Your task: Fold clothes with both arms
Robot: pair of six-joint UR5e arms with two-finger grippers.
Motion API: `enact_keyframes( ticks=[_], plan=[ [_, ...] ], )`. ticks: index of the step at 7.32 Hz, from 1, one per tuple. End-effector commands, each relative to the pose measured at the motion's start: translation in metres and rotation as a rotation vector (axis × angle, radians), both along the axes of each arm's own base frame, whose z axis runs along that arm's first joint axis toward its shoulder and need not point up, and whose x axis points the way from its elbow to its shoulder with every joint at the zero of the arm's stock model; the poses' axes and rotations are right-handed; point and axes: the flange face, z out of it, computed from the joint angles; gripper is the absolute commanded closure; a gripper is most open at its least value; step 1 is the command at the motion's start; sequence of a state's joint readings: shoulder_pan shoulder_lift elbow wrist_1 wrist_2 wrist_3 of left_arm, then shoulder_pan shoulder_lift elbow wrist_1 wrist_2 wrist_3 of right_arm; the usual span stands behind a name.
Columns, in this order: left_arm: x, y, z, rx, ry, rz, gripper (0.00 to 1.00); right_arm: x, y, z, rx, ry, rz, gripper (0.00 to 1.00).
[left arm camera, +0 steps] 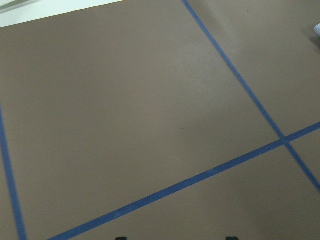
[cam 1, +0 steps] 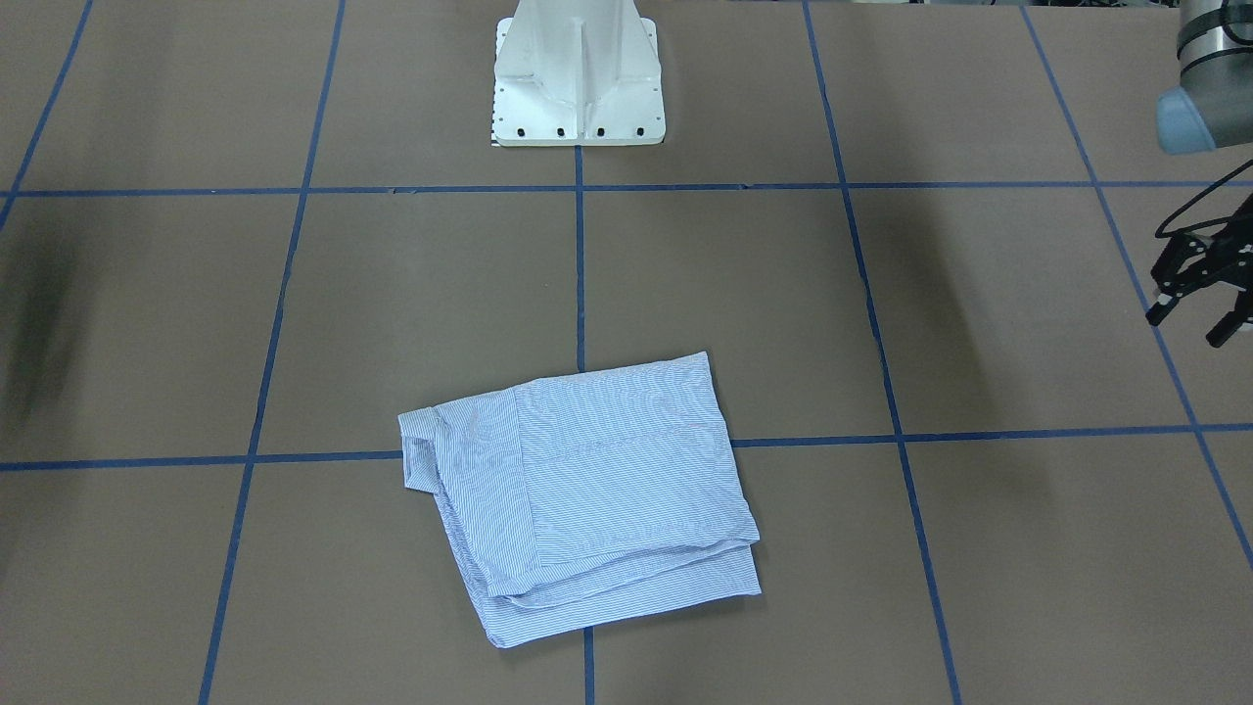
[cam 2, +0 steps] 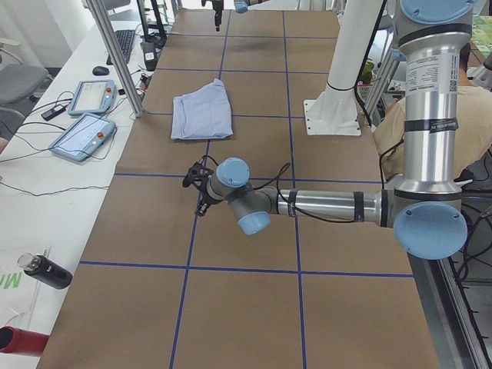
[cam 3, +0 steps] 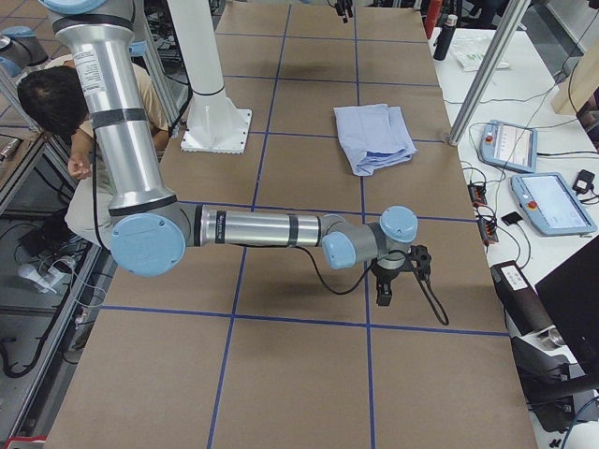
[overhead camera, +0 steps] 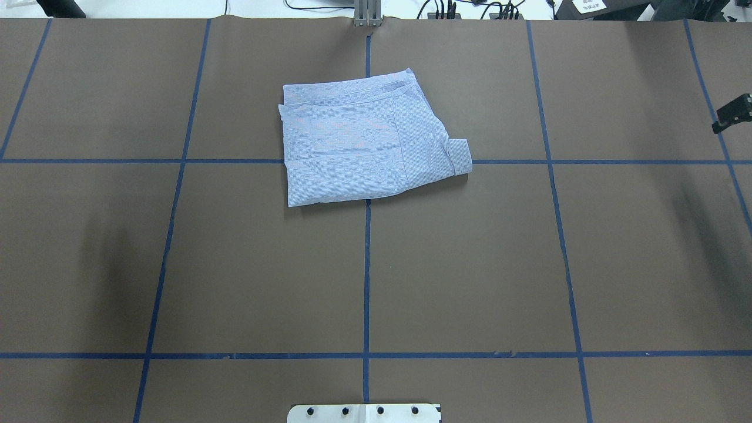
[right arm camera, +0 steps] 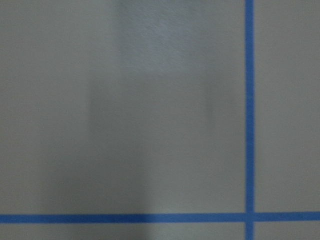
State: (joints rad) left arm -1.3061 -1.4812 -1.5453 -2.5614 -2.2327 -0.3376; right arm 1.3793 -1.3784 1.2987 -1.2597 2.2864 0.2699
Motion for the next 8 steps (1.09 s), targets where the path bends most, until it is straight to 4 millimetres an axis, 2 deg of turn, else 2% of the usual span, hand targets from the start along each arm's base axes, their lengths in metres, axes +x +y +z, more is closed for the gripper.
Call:
enact_keyframes(
  ticks=[1, 2, 3, 4, 5, 6, 7, 8],
  plan=[
    [-0.061, -0.006, 0.038, -0.012, -0.155, 0.033, 0.27, 0.045, 0.049, 0.056, 0.009, 0.006, -0.107, 0.0],
    [-0.074, -0.022, 0.028, -0.084, -0.139, 0.035, 0.27, 0.057, 0.068, 0.068, -0.025, -0.056, -0.088, 0.0],
    [-0.088, -0.031, 0.026, -0.159, -0.131, 0.024, 0.02, 0.078, 0.084, 0.073, -0.038, -0.107, -0.044, 0.0],
    [-0.096, -0.036, 0.023, -0.186, -0.128, 0.019, 0.0, 0.089, 0.094, 0.065, -0.027, -0.14, -0.022, 0.0],
    [-0.096, -0.034, 0.016, -0.211, -0.093, 0.038, 0.0, 0.088, 0.096, 0.058, -0.019, -0.145, -0.024, 0.0],
    [-0.094, -0.026, 0.01, -0.236, -0.066, 0.055, 0.0, 0.069, 0.091, 0.05, -0.022, -0.14, -0.063, 0.0],
    [-0.094, -0.023, -0.002, -0.277, -0.062, 0.059, 0.0, 0.057, 0.09, 0.05, -0.021, -0.132, -0.087, 0.0],
    [-0.095, -0.02, -0.025, -0.286, -0.071, 0.053, 0.0, 0.04, 0.087, 0.038, -0.006, -0.134, -0.121, 0.0]
  ],
)
